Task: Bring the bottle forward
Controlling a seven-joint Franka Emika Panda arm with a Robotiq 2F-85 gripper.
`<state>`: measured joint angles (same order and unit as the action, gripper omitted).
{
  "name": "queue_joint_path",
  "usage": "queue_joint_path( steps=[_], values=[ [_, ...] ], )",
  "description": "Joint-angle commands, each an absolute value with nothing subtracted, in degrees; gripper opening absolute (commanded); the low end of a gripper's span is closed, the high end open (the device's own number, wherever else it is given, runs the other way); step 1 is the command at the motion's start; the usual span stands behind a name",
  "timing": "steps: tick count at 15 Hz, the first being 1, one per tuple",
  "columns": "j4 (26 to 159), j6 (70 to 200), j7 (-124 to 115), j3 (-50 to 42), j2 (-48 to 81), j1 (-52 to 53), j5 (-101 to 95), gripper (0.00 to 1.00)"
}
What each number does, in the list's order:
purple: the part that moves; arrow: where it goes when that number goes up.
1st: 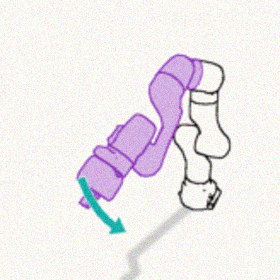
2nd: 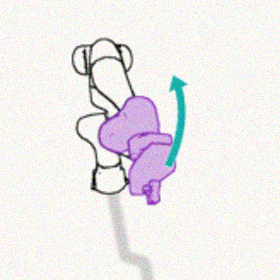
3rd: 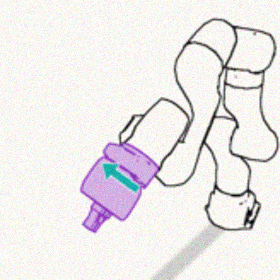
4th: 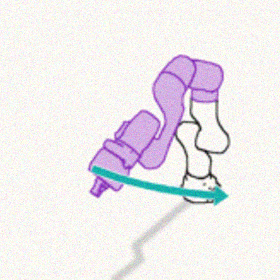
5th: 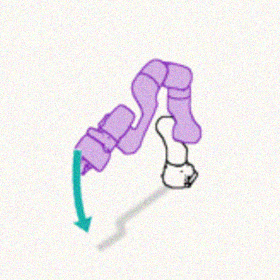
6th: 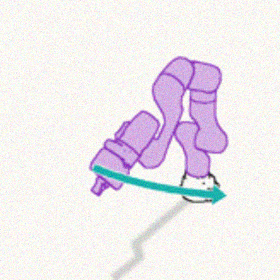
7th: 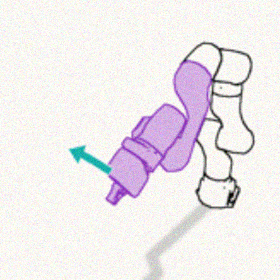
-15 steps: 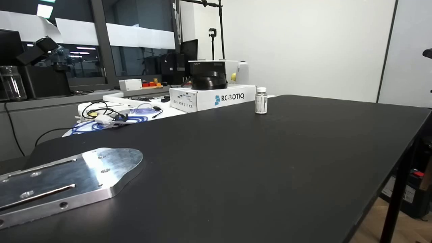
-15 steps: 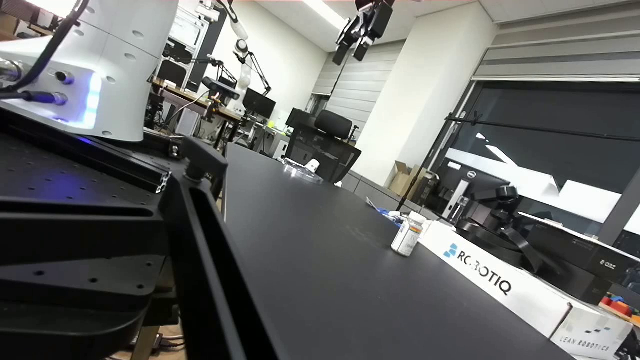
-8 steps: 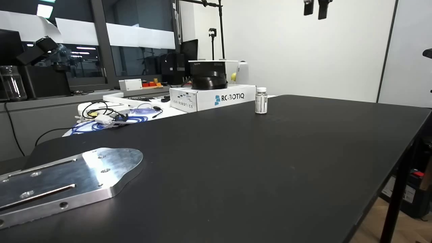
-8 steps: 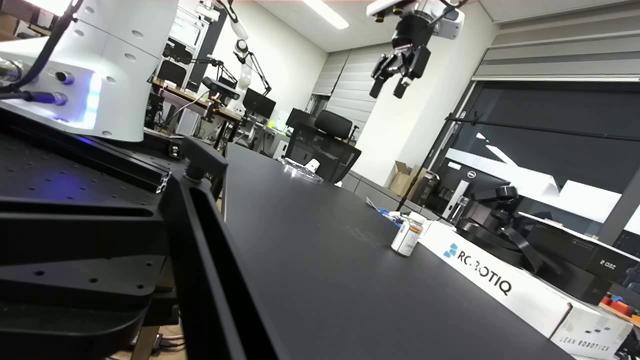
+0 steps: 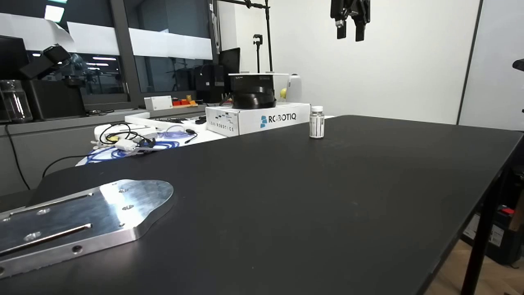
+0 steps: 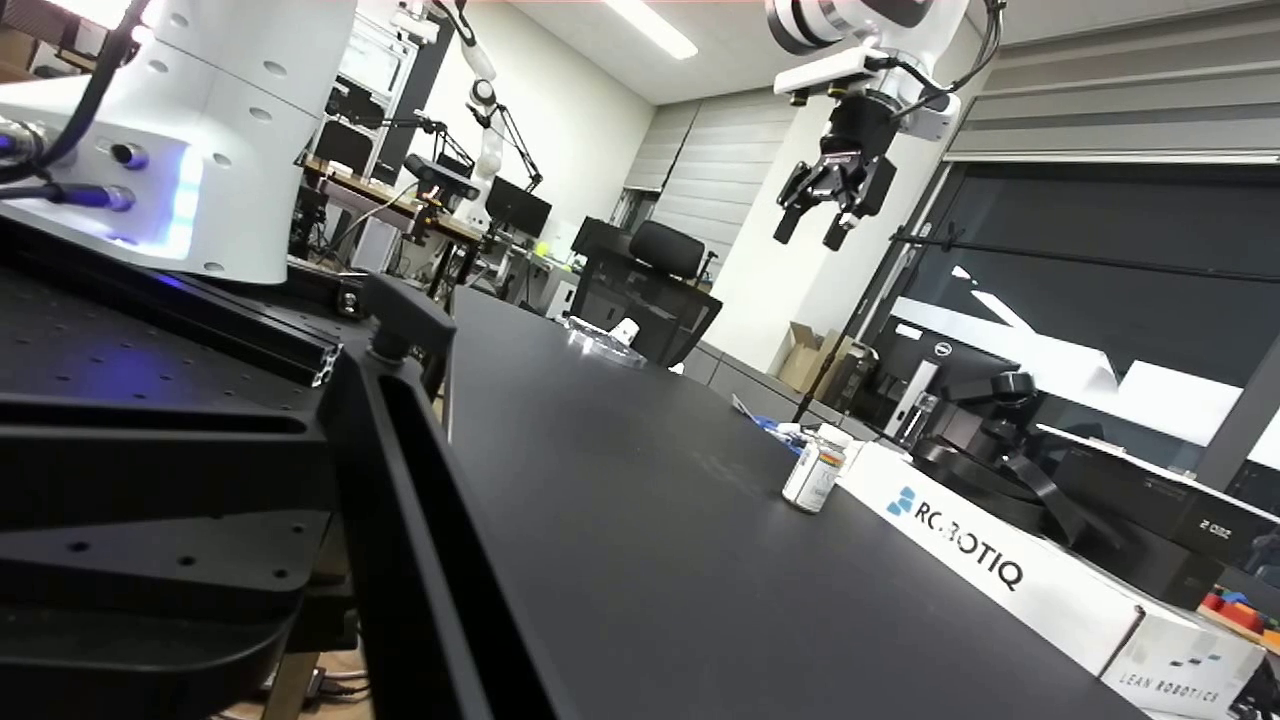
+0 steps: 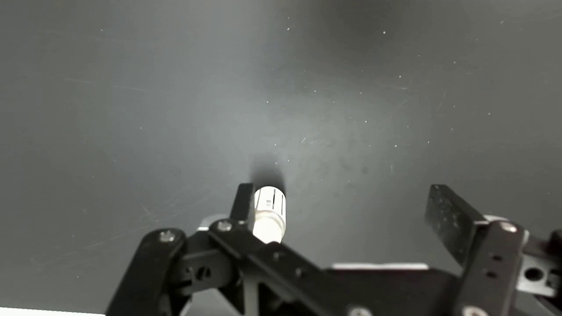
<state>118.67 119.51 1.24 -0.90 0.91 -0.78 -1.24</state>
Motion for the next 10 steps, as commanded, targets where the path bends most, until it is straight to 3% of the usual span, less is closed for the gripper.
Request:
queue_joint_path(
  steps=[1, 10],
  values=[
    [118.6, 119.4, 1.2, -0.9, 0.7, -0.8, -1.2, 1.00],
    [106.7, 128.6, 0.3, -1.8, 14.1, -2.1, 2.3, 1.00]
  ],
)
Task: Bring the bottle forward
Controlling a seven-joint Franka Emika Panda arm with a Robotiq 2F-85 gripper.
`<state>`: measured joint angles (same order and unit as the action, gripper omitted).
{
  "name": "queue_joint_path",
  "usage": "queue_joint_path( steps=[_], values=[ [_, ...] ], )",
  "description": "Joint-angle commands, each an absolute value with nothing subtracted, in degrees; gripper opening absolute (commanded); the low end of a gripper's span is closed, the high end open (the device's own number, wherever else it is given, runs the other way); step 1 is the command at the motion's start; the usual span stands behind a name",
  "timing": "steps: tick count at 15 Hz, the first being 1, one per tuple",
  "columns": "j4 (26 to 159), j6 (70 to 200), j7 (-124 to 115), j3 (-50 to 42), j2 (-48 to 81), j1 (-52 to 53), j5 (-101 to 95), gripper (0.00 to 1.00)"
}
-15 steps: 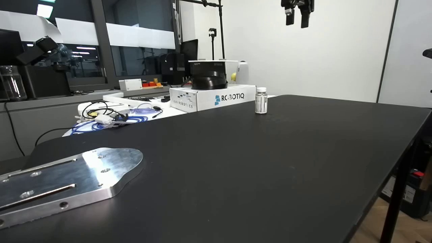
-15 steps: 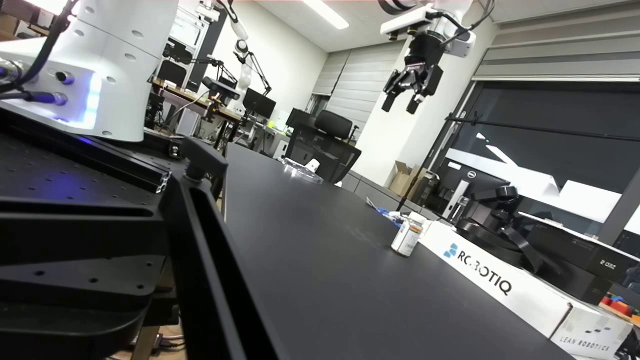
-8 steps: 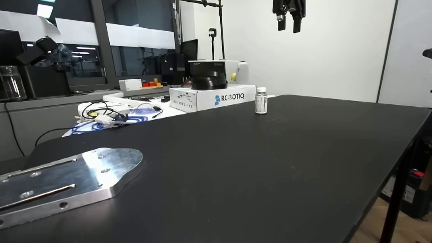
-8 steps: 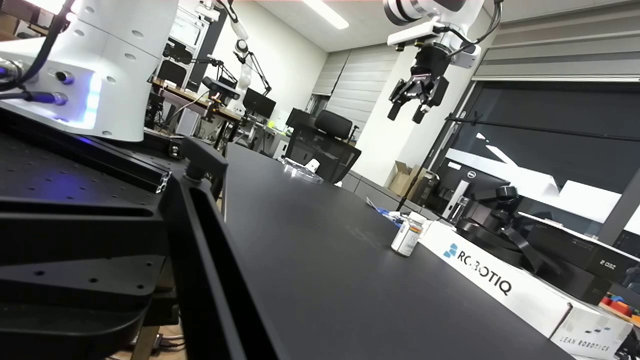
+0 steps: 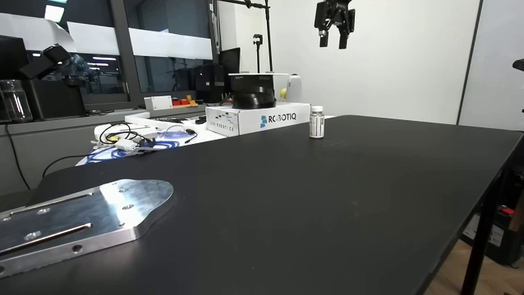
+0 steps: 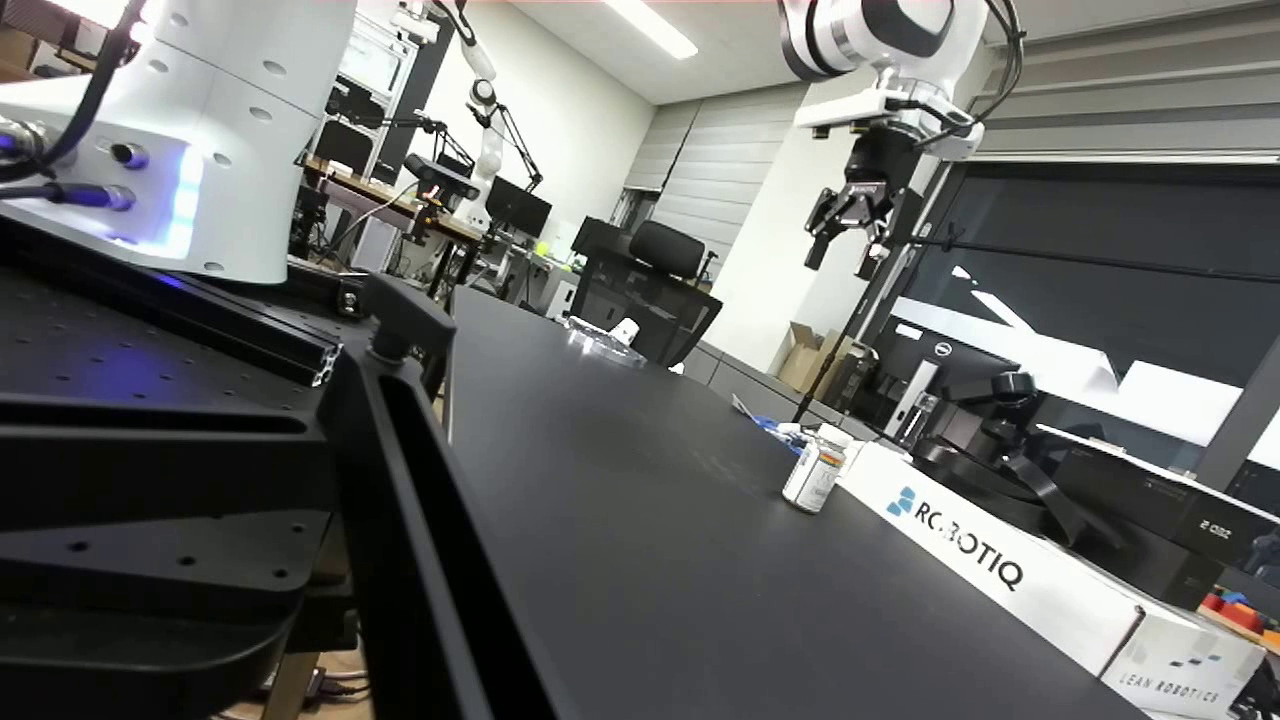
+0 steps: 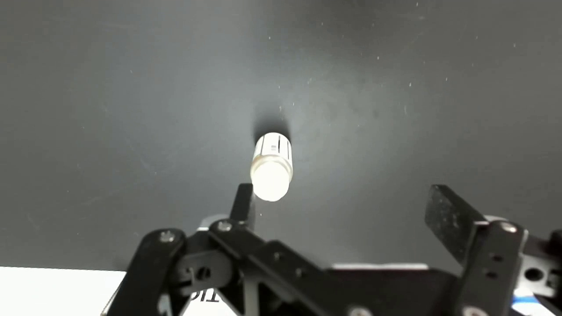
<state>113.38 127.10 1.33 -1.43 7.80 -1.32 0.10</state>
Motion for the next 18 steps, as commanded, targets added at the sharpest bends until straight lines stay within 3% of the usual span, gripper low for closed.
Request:
queue_joint_path(
  steps=[1, 10, 18],
  values=[
    [105.3, 130.0, 0.0, -1.8, 15.8, -2.3, 2.8, 1.00],
    [101.7, 146.6, -4.4, -3.9, 27.3, -1.5, 0.2, 1.00],
    [101.6, 146.4, -6.2, -5.5, 32.2, -1.2, -1.0, 1.00]
  ],
)
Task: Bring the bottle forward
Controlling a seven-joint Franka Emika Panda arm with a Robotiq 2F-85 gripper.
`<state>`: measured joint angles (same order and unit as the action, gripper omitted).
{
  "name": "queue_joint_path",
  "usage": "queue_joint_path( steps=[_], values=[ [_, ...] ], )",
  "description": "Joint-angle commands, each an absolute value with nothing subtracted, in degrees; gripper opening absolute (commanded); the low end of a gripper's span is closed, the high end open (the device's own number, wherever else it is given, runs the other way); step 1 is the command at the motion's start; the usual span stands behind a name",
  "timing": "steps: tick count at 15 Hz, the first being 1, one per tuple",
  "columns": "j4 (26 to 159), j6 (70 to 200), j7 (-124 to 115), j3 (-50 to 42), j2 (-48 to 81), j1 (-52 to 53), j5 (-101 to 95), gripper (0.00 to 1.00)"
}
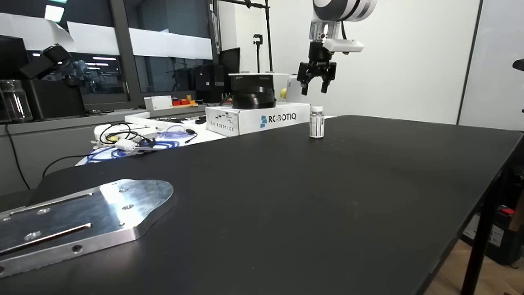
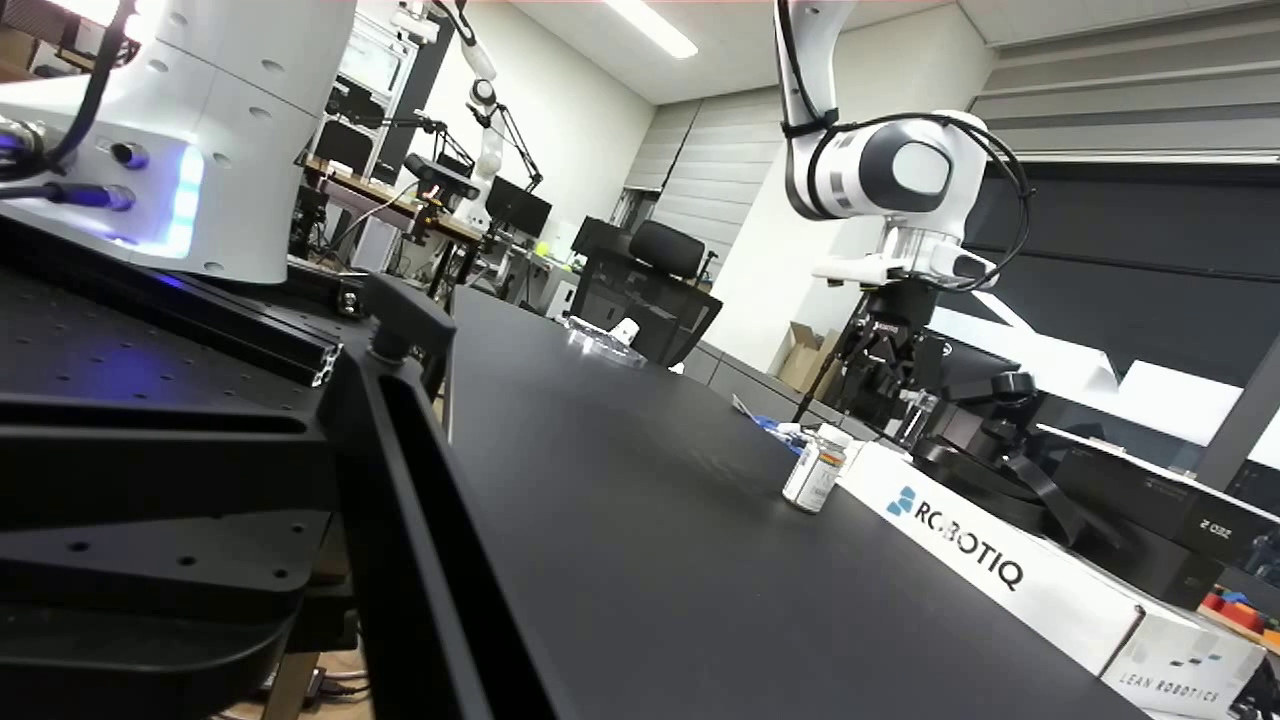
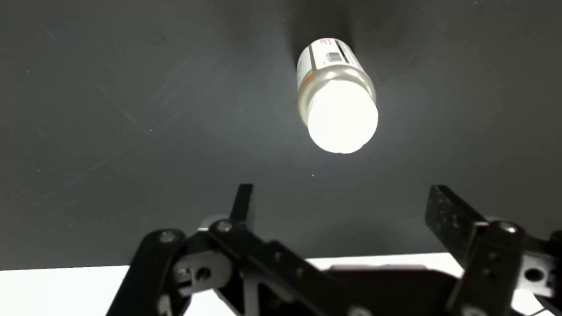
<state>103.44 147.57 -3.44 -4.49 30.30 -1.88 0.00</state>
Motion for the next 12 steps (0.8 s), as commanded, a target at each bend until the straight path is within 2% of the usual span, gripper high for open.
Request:
queue_joint_path(
  steps=[1, 11, 12],
  values=[
    [101.7, 146.4, -6.1, -5.6, 32.7, -1.2, -1.0, 1.00],
    [102.1, 145.5, -5.4, -5.5, 36.5, -1.3, -0.9, 1.00],
    [102.2, 145.6, -5.3, -5.5, 36.7, -1.2, -1.0, 0.75]
  ],
)
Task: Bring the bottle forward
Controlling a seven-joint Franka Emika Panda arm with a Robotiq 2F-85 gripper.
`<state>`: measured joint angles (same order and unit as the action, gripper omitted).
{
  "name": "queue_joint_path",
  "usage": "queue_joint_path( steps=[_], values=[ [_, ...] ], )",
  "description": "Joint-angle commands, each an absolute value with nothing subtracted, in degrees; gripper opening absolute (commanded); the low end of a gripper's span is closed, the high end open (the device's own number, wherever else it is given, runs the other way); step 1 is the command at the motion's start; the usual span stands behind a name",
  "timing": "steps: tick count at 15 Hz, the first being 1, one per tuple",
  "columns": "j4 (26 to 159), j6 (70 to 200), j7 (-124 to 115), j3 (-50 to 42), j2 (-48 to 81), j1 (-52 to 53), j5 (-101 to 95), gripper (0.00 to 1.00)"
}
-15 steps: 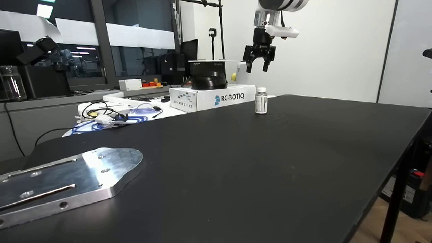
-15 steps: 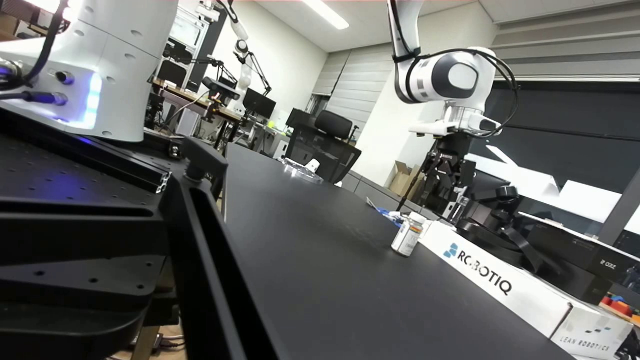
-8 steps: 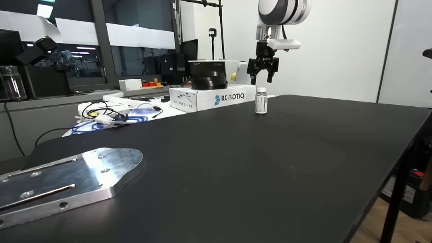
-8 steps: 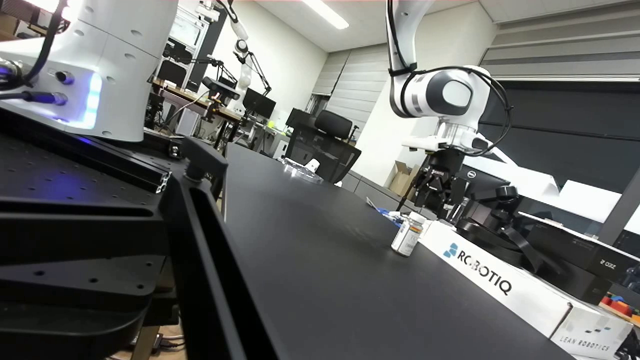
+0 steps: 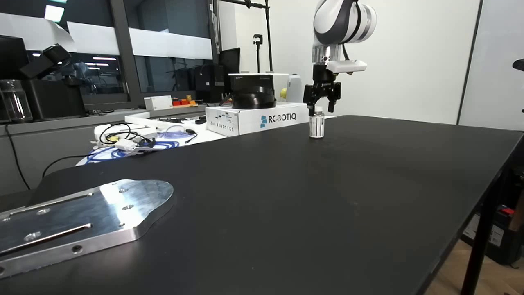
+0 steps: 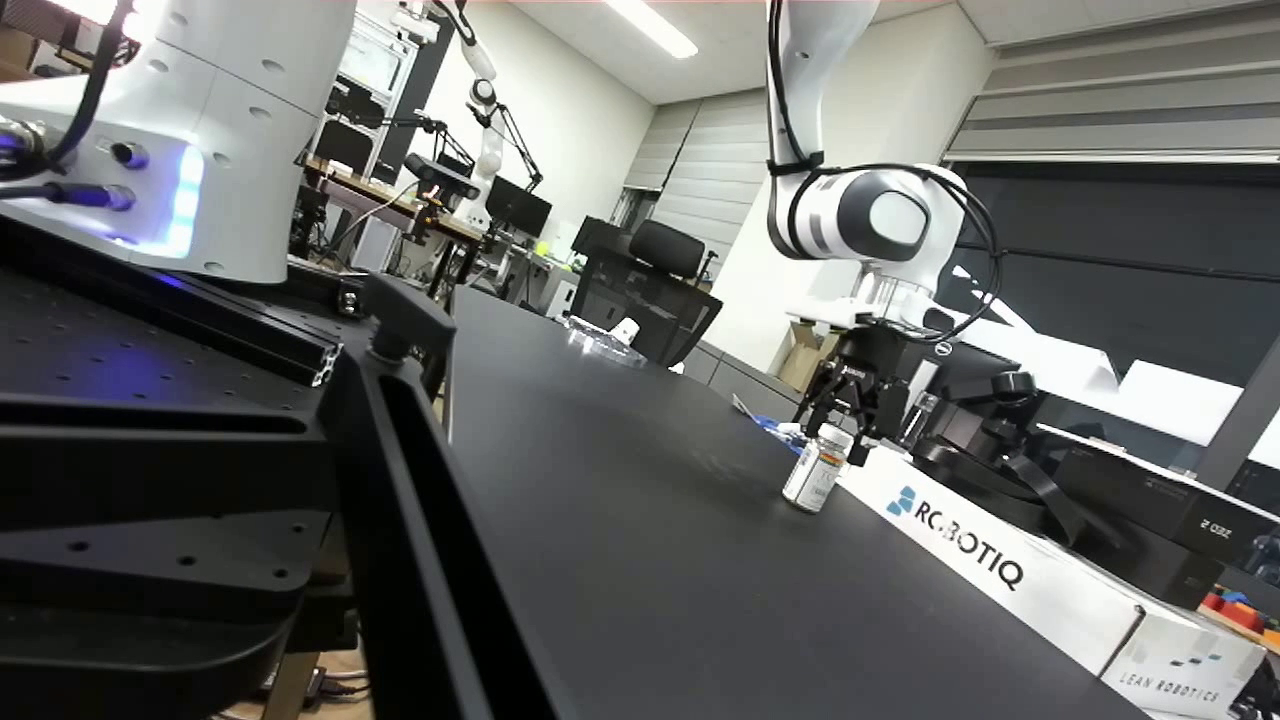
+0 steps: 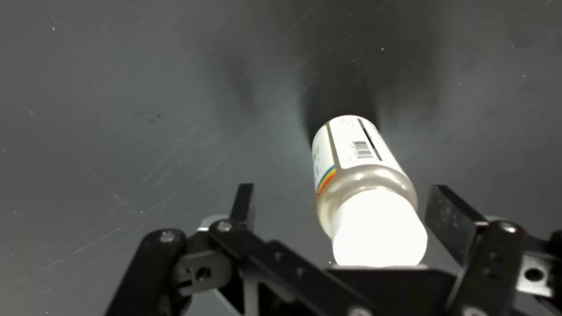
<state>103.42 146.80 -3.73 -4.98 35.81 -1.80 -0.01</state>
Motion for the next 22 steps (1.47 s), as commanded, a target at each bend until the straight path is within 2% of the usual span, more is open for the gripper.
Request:
queue_joint_path(
  steps=[1, 7, 16, 22],
  values=[
    [102.4, 145.5, -5.3, -5.5, 36.6, -1.1, -1.1, 0.74],
    [104.7, 144.4, -2.9, -3.7, 33.0, -0.6, -0.6, 0.31],
    [111.8, 131.1, 1.5, 3.5, 18.4, 2.7, 0.2, 0.31],
    [125.3, 121.9, 4.0, 7.1, 2.7, 6.1, -0.1, 0.31]
  ],
)
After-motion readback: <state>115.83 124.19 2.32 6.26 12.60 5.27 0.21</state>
